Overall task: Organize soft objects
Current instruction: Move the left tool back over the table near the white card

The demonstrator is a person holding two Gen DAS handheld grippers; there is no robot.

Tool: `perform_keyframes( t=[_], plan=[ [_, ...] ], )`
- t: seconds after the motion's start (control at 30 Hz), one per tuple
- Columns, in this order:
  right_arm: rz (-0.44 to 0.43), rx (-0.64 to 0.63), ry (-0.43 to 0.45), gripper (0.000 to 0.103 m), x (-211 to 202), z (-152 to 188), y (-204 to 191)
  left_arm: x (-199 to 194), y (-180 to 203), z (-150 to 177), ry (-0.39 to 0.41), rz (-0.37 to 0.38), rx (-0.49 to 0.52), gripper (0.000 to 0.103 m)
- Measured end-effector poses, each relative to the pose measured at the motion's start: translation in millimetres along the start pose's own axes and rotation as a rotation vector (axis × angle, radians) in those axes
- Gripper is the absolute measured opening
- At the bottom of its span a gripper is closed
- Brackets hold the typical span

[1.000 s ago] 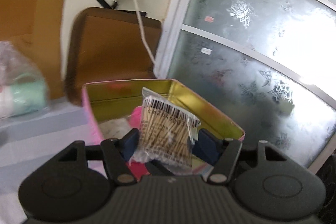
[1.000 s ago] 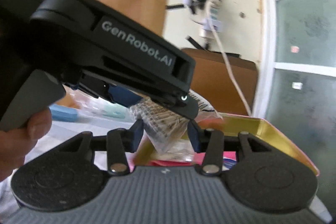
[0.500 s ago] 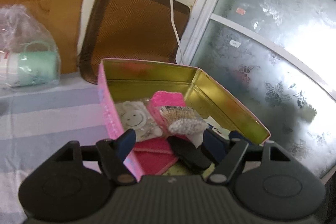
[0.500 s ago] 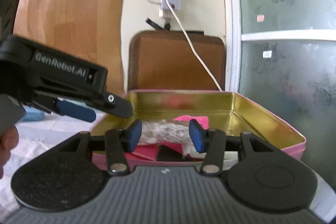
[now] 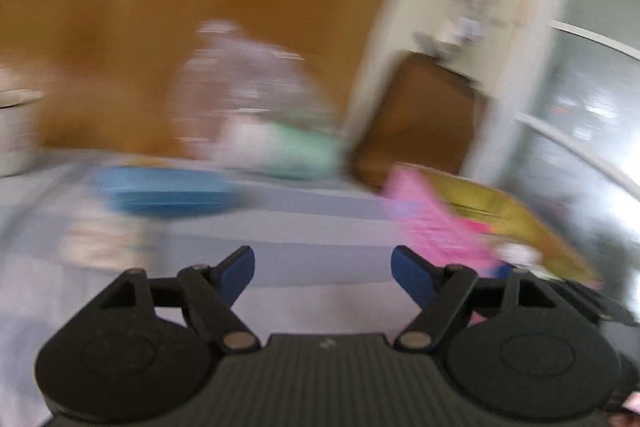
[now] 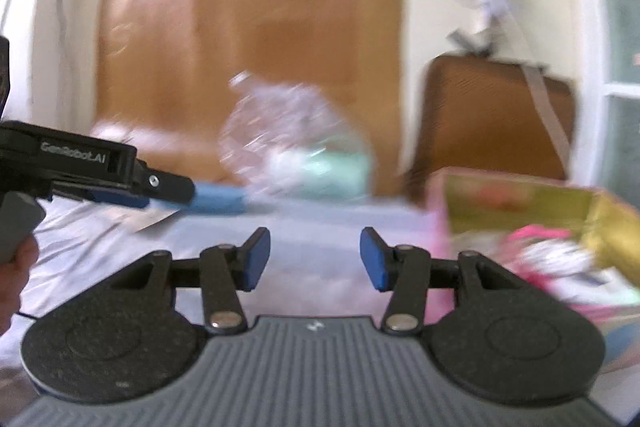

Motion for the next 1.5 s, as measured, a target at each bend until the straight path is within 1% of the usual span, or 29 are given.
perform_keyframes(
  t=[0.07,0.1,0.2,0.27,0.3,0.33,0.37,0.4,0.43,0.5,0.57,0.63,0.7,0.77,0.83,0.9,1.0,1.1,1.13,1.23,1.3,1.37,1.43,1.5],
  plan=[
    [-0.051,-0.003,-0.046,0.053,13.2,3.6,-18.1,-7.6,-39.5,2.8,0.021,-0.134,-0.005,0.078],
    [-0.075,-0.013,-0.068,0.053,19.7,6.4,-29.7,-11.0,-56.0,4.3,0.029,-0.183,-0.009,0.078],
    [-0.120,-0.064,-0.110,0.053,35.8,7.7,-55.6,-22.0,-102.3,9.5,0.058,-0.281,-0.063,0.078],
    [-0.144,-0.104,-0.132,0.053,44.4,7.6,-73.6,-26.7,-127.9,15.4,0.083,-0.328,-0.134,0.078],
    [-0.153,-0.117,-0.136,0.054,48.6,6.4,-80.9,-27.5,-139.8,18.1,0.082,-0.332,-0.195,0.076],
    [-0.163,-0.127,-0.139,0.056,54.1,3.0,-89.1,-30.5,-147.7,17.6,0.091,-0.304,-0.257,0.078],
    [-0.173,-0.129,-0.139,0.058,59.1,-0.6,-95.2,-35.0,-152.0,16.0,0.123,-0.292,-0.286,0.078],
    [-0.184,-0.125,-0.141,0.059,65.7,-4.5,-101.0,-38.7,-153.7,14.8,0.149,-0.296,-0.295,0.082],
    [-0.199,-0.116,-0.145,0.061,73.2,-8.9,-107.6,-41.4,-153.9,14.0,0.168,-0.301,-0.297,0.088],
    [-0.221,-0.092,-0.151,0.061,88.0,-15.3,-116.5,-47.8,-152.9,15.6,0.192,-0.299,-0.292,0.092],
    [-0.227,-0.090,-0.145,0.062,105.6,-21.3,-127.2,-50.0,-150.3,14.5,0.204,-0.303,-0.279,0.092],
    [-0.222,-0.088,-0.140,0.062,124.9,-29.0,-135.5,-49.6,-147.3,14.3,0.204,-0.302,-0.258,0.092],
    [-0.212,-0.016,-0.163,0.062,149.4,-39.6,-134.1,-47.9,-141.6,14.5,0.210,-0.309,-0.228,0.092],
    [-0.187,0.029,-0.153,0.065,172.7,-54.3,-132.8,-43.9,-138.1,13.4,0.216,-0.319,-0.195,0.092],
    [-0.175,-0.004,-0.145,0.068,195.0,-67.9,-139.0,-42.2,-133.8,13.3,0.215,-0.325,-0.168,0.092],
    [-0.167,-0.020,-0.186,0.068,218.4,-75.3,-144.7,-41.6,-130.6,13.0,0.219,-0.331,-0.150,0.092],
    [-0.159,-0.010,-0.329,0.068,258.5,-75.1,-149.4,-40.5,-129.0,12.5,0.219,-0.333,-0.140,0.092],
    [-0.143,0.003,-0.398,0.068,279.3,-69.7,-143.7,-40.2,-129.0,12.9,0.220,-0.332,-0.140,0.092],
    [-0.135,0.001,-0.412,0.068,282.0,-69.0,-140.7,-40.3,-128.9,12.9,0.220,-0.332,-0.139,0.092],
    [-0.166,-0.033,-0.472,0.067,281.7,-66.4,-134.0,-39.3,-127.9,12.6,0.219,-0.333,-0.133,0.092],
    [-0.206,-0.068,-0.515,0.065,273.2,-61.4,-131.3,-38.9,-127.5,12.2,0.219,-0.334,-0.129,0.092],
    [-0.230,-0.118,-0.543,0.061,257.3,-50.2,-129.2,-39.2,-128.1,12.1,0.220,-0.333,-0.133,0.093],
    [-0.253,-0.114,-0.546,0.062,238.7,-38.9,-121.3,-39.4,-129.7,11.8,0.219,-0.332,-0.142,0.093],
    [-0.269,-0.094,-0.521,0.062,215.9,-32.3,-110.8,-40.0,-130.8,12.1,0.220,-0.331,-0.149,0.093]
  ],
)
Point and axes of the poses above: each gripper's, at about its wrist camera, not at the fingertips, and x roughly the way its jaws point, y to its right, z to its underside, the point moved 6 cm from there along x, roughly the way its jaws point, and after that the axes turned 1 degree about -y, right-handed, at the moved point
